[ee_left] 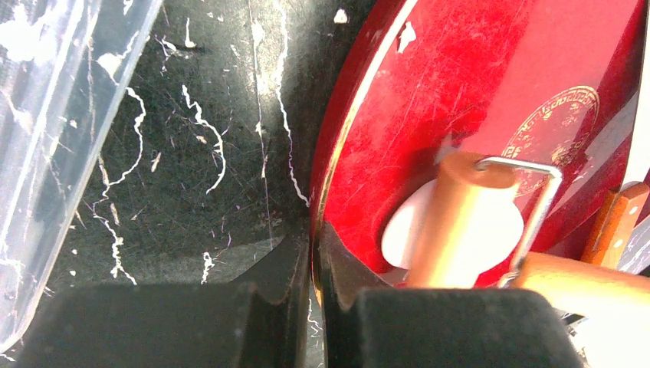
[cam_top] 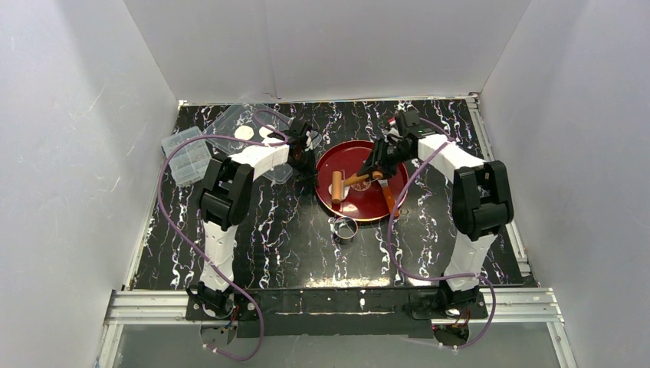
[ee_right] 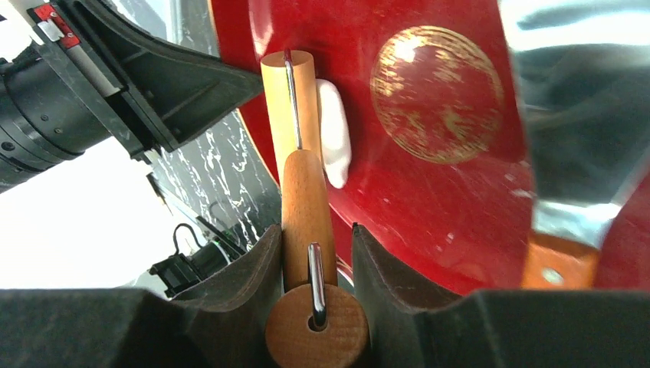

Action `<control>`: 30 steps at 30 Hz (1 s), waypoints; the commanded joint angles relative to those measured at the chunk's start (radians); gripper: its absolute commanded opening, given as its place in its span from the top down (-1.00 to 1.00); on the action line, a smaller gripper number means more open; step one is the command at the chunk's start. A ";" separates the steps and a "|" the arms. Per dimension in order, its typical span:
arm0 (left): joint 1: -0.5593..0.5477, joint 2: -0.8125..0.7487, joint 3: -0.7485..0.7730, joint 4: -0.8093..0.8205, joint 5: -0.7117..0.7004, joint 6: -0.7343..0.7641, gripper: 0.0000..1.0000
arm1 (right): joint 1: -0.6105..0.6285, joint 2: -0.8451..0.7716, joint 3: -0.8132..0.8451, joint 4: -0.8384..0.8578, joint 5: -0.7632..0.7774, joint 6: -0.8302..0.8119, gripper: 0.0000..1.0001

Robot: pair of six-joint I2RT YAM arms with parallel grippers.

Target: Roll out the dumpling wrappers from the dough

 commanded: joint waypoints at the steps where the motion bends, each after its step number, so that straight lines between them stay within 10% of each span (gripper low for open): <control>1: -0.013 -0.009 -0.042 -0.080 -0.062 0.045 1.00 | 0.072 0.138 -0.001 -0.112 0.215 -0.028 0.97; 30: -0.014 -0.013 -0.037 -0.081 -0.062 0.059 1.00 | -0.004 0.067 -0.089 -0.107 0.274 -0.061 0.97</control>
